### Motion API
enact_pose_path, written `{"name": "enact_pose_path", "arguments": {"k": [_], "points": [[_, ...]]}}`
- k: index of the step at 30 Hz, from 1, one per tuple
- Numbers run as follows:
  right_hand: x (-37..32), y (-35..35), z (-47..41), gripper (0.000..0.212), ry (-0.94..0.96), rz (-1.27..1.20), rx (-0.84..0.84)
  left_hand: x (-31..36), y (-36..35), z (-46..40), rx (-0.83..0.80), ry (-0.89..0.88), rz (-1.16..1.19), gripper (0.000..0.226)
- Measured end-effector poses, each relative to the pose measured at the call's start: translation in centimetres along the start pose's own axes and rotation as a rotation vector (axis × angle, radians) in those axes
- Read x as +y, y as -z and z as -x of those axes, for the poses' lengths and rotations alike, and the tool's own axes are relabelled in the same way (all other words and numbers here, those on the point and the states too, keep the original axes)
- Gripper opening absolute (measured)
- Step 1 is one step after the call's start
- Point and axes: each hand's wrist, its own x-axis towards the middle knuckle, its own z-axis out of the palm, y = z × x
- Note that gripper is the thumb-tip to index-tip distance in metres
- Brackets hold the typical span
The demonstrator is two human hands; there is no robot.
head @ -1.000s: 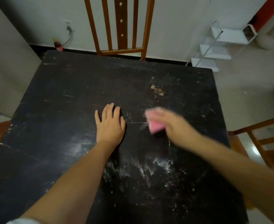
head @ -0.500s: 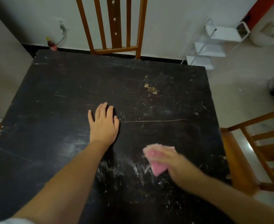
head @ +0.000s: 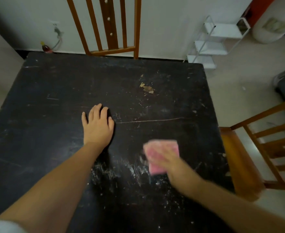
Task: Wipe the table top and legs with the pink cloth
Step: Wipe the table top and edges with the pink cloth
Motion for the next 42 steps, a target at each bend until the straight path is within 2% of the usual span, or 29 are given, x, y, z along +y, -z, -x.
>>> {"name": "enact_pose_path", "arguments": {"k": [2,3,5,8,10,13,15,17,18,19,21,22,24,26,29,32,34,36,37,39,40,41,42], "points": [[-1.9,0.0,3.1,0.064,0.08,0.098,-0.114,0.1,0.2,0.0,-0.013,0.0,-0.004,0.041],[-2.2,1.6,2.8,0.062,0.085,0.122,-0.114,0.1,0.2,-0.1,-0.015,0.004,-0.007,0.041],[-1.5,5.9,-0.2,0.041,0.047,0.122,0.05,0.3,0.3,-0.2,-0.001,0.011,-0.022,0.039],[3.9,12.1,-6.4,0.048,-0.202,0.136,0.337,1.7,0.2,-0.3,0.053,-0.018,-0.056,0.034],[7.7,13.6,-8.0,0.055,-0.335,0.139,0.359,3.8,-0.2,0.0,0.064,-0.085,-0.05,0.034],[7.7,9.1,-4.2,0.045,-0.305,0.177,0.269,8.5,-1.3,1.1,0.033,-0.231,0.006,0.044],[5.1,3.9,0.8,0.063,-0.221,0.149,0.194,11.3,-2.0,2.1,0.003,-0.283,0.059,0.046],[1.5,-0.1,6.0,0.07,-0.146,0.174,0.073,13.1,-2.5,2.9,-0.03,-0.298,0.085,0.048],[-0.1,-0.5,7.9,0.071,-0.176,0.171,0.008,13.5,-2.9,3.2,-0.045,-0.302,0.084,0.048],[-1.3,0.0,9.1,0.065,-0.112,0.151,-0.05,13.7,-3.3,3.4,-0.055,-0.307,0.075,0.046],[-2.3,3.4,8.5,0.041,0.008,0.173,0.035,13.9,-3.9,3.5,-0.064,-0.315,0.056,0.041],[-1.7,6.2,7.0,0.034,-0.014,0.233,0.05,13.9,-4.1,3.5,-0.061,-0.317,0.049,0.041],[0.9,11.5,2.8,0.049,-0.174,0.131,0.222,14.1,-4.1,3.4,-0.053,-0.317,0.043,0.041],[5.5,15.0,-1.1,0.053,-0.312,0.253,0.313,14.1,-4.0,3.3,-0.04,-0.316,0.029,0.041],[8.6,14.9,-2.4,0.06,-0.459,0.33,0.241,14.1,-4.2,3.5,-0.043,-0.313,0.015,0.041],[4.6,10.1,0.7,0.05,-0.643,0.249,0.051,14.1,-4.3,3.4,-0.043,-0.311,0.013,0.042],[1.3,6.3,6.5,0.066,-0.589,0.174,-0.014,14.2,-4.3,3.5,-0.039,-0.312,0.018,0.042],[-0.3,1.6,11.8,0.076,-0.199,0.085,-0.018,14.2,-4.2,3.5,-0.038,-0.315,0.025,0.042],[-0.8,1.7,13.3,0.071,-0.166,0.015,-0.086,14.2,-4.2,3.6,-0.037,-0.315,0.027,0.042],[-0.7,4.8,12.3,0.044,-0.2,-0.01,0.084,14.2,-4.2,3.5,-0.027,-0.317,0.03,0.042],[-0.1,7.2,10.7,0.037,-0.232,0.134,0.15,14.2,-4.2,3.5,-0.021,-0.317,0.032,0.042],[1.0,9.8,8.7,0.038,-0.227,0.218,0.223,14.3,-4.2,3.6,-0.018,-0.316,0.033,0.042],[2.5,11.8,7.1,0.047,-0.295,0.233,0.229,14.2,-4.3,3.6,-0.016,-0.315,0.034,0.042]]}}
